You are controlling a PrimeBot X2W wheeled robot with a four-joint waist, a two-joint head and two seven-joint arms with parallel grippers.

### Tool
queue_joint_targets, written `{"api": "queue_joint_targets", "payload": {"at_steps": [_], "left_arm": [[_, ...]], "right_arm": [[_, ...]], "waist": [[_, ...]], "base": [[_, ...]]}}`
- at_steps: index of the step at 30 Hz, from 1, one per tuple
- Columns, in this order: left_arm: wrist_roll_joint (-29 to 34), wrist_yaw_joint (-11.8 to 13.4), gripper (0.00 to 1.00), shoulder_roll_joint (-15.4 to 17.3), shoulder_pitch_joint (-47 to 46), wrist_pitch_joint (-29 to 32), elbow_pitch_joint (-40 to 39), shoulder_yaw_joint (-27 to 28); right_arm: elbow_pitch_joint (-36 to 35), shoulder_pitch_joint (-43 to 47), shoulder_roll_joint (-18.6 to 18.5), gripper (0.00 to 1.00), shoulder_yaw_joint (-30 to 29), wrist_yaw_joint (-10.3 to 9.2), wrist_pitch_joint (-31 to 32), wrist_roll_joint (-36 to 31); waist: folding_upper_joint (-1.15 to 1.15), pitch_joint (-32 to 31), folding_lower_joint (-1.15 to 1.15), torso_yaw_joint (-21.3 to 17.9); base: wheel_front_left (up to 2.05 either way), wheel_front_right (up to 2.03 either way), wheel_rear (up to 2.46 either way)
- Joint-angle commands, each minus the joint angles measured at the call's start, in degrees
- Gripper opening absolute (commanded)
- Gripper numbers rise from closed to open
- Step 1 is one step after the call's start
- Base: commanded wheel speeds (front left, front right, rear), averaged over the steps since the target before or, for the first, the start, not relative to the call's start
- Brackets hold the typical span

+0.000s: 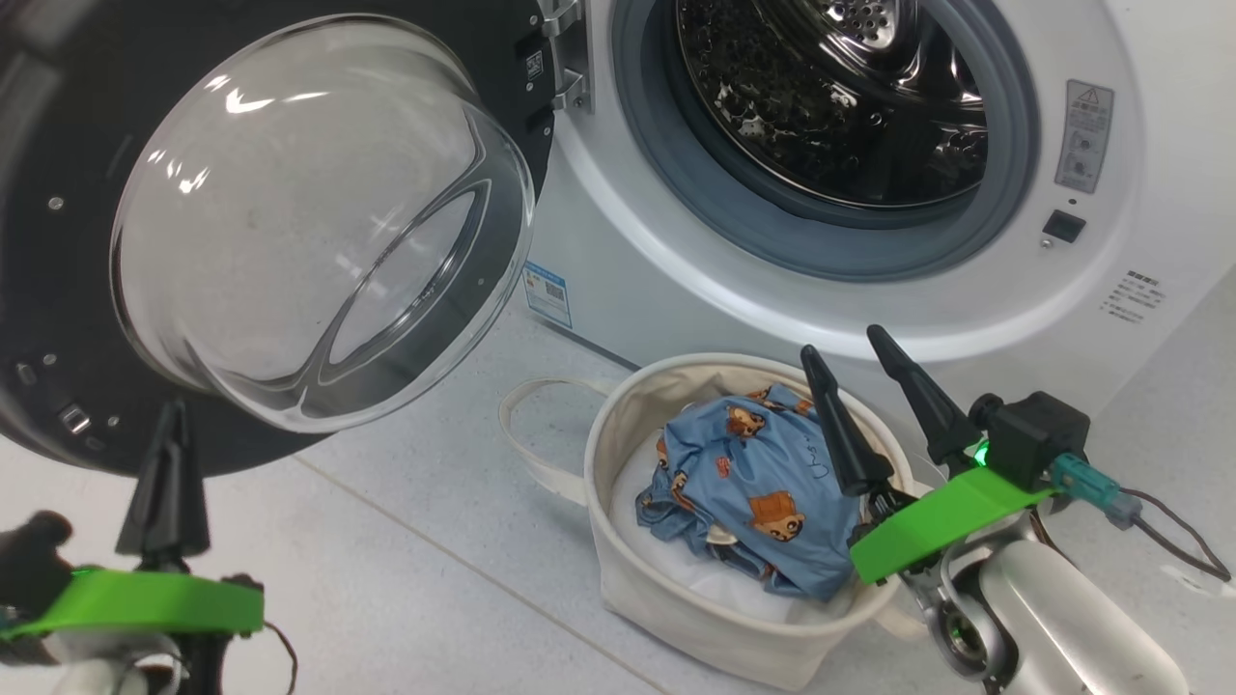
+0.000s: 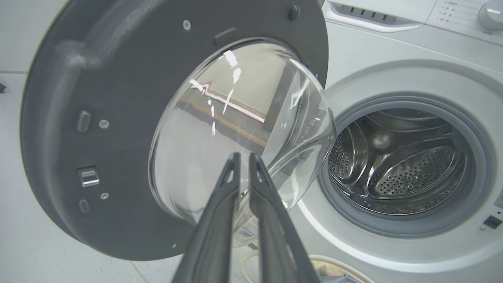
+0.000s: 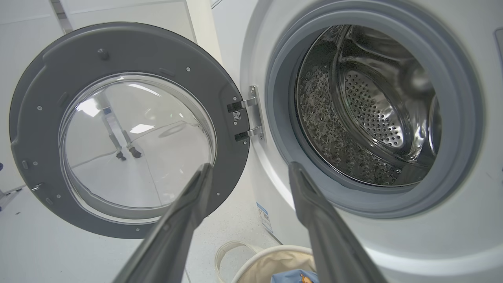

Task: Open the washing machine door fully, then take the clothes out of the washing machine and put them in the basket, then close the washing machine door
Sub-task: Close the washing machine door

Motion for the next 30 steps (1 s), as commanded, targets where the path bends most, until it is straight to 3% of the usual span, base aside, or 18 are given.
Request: {"api": "queue_joint_targets", "payload": {"at_steps": [1, 6, 9, 12, 18, 30], "left_arm": [[0.3, -0.4, 0.0, 1.8, -1.6, -0.7, -3.0, 3.3], [-4.2, -0.4, 0.0, 2.8, -1.4, 0.7, -13.2, 7.2], [-7.9, 1.3, 0.0, 4.7, -2.0, 3.6, -20.2, 11.7], [-14.0, 3.6, 0.0, 6.5, -4.0, 7.1, -21.9, 17.9], [-28.9, 6.3, 0.0, 9.1, -11.4, 15.0, -9.4, 28.0], [-40.1, 4.6, 0.0, 15.0, -24.8, 28.2, 19.6, 28.9]], "right_arm": [[-2.0, -0.4, -0.1, 1.0, 0.1, 0.06, -0.7, 0.4], [-2.0, -0.1, -0.4, 1.0, -0.1, 0.06, -0.7, 0.6], [-2.0, 0.0, -0.6, 1.0, 0.0, 0.06, -0.7, 0.8], [-1.8, -0.2, -0.6, 1.0, 0.3, 0.06, -0.7, 1.0], [-1.6, -0.2, -0.7, 1.0, 0.7, 0.06, -0.7, 1.2], [-2.3, 2.3, -1.7, 1.0, -0.9, 0.06, -0.7, 0.4]], "waist": [[0.0, -0.1, 0.0, 0.0], [0.0, -0.4, 0.0, 0.2], [0.0, -0.5, 0.0, 0.2], [0.0, -0.5, 0.0, 0.2], [0.0, -0.9, 0.0, -0.3], [0.0, -1.3, 0.0, -1.6]], "base": [[0.0, 0.0, 0.0], [0.0, 0.0, 0.0], [0.0, 0.0, 0.0], [0.0, 0.0, 0.0], [0.0, 0.0, 0.0], [0.0, 0.0, 0.0]]}}
